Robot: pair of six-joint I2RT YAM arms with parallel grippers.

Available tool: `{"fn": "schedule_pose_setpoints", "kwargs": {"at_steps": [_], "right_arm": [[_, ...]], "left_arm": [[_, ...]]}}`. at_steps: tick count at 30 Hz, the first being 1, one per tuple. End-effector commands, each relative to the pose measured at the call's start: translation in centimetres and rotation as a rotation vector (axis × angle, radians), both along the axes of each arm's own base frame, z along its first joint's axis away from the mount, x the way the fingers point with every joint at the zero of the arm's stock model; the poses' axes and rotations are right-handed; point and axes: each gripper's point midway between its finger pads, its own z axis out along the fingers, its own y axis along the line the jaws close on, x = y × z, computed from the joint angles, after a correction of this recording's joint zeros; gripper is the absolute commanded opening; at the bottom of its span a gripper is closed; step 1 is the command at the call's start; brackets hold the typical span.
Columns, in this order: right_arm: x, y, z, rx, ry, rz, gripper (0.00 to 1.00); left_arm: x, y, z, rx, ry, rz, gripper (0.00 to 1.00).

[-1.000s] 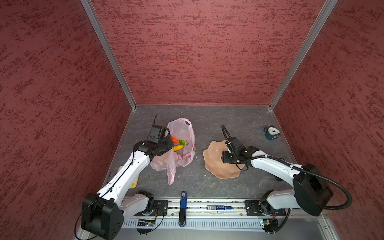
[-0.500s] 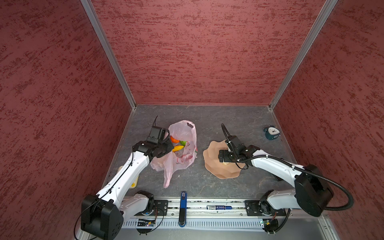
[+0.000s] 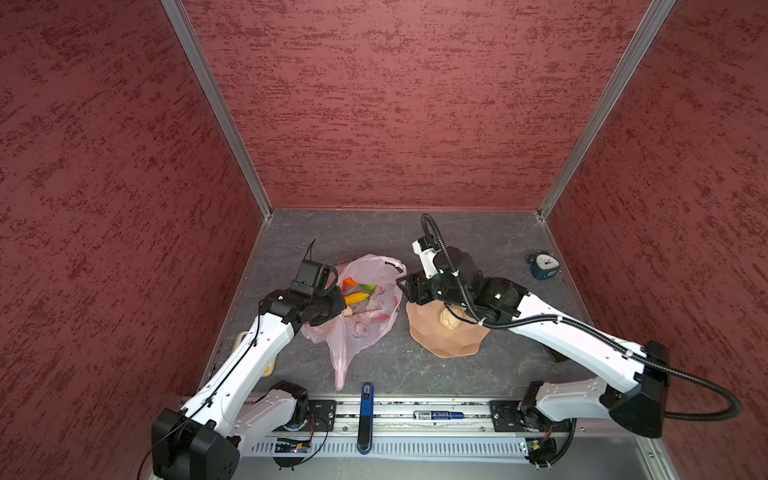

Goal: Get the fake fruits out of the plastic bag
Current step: 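Move the right gripper back into the bag toward the yellow banana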

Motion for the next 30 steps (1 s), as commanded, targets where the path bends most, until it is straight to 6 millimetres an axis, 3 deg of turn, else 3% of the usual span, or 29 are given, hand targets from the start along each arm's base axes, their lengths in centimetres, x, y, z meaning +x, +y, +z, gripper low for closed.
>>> {"fn": "schedule_pose_setpoints", "kwargs": {"at_steps": [1, 5, 13, 16, 25, 30], "right_arm": [[-1.2, 3.7, 0.6, 0.019, -0.028, 0.102, 0.59], [-1.5, 7.0, -1.9, -0.004, 0.007, 0.158, 0.56], [0.4, 10.1, -8.4, -0.075, 0.127, 0.136, 0.52], [1.7, 10.5, -10.7, -0.082, 0.183, 0.067, 0.47], [5.7, 14.0, -13.8, -0.107, 0.185, 0.007, 0.47], [8.1, 15.1, -14.2, -0.125, 0.133, -0.027, 0.48]], "left_arm": [[0.9, -0.7, 0.8, -0.009, -0.036, 0.002, 0.0], [1.6, -1.4, 1.4, -0.022, -0.066, -0.013, 0.0], [0.3, -0.7, 0.5, -0.014, -0.047, 0.009, 0.0], [-0.3, -0.4, 0.1, -0.019, -0.047, 0.02, 0.0], [-0.7, -0.5, 1.0, -0.061, -0.109, 0.021, 0.0], [-0.6, -1.1, 0.7, -0.088, -0.111, -0.006, 0.0]]}}
